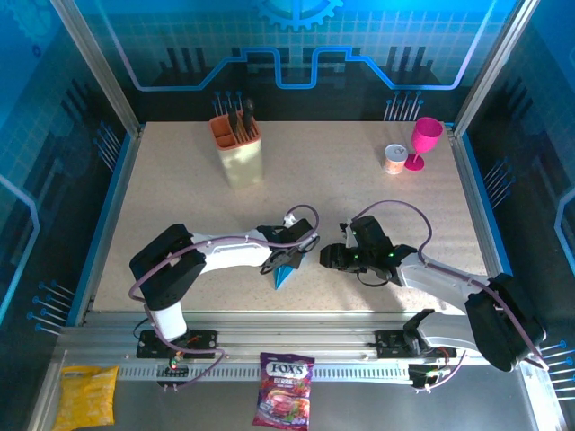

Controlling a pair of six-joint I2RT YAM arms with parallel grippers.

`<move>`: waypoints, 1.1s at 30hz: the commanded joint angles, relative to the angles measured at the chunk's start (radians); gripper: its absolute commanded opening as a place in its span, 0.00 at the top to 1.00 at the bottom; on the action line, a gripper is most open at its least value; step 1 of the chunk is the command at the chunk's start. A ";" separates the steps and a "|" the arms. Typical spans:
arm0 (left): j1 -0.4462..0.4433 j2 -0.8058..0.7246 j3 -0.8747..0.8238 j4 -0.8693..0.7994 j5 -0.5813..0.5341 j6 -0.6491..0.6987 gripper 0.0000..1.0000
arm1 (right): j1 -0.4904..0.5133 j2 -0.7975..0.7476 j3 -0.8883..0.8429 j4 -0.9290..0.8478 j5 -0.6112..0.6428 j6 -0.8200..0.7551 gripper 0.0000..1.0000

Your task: Fold a paper plane with a square sheet of paper (pick it up from the middle)

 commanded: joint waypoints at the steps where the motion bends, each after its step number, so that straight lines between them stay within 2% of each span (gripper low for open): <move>1: -0.011 0.010 -0.007 -0.016 -0.015 -0.005 0.61 | 0.010 0.012 0.009 -0.010 0.014 -0.011 0.52; 9: -0.034 0.067 -0.004 -0.030 -0.026 -0.050 0.55 | 0.010 0.026 0.019 -0.012 0.011 -0.015 0.52; 18: -0.048 0.095 -0.008 -0.038 -0.046 -0.107 0.55 | 0.008 -0.002 0.046 -0.055 0.019 -0.030 0.52; 33: -0.039 0.049 0.157 -0.102 -0.036 -0.035 0.52 | -0.022 -0.049 0.070 -0.114 0.013 -0.055 0.52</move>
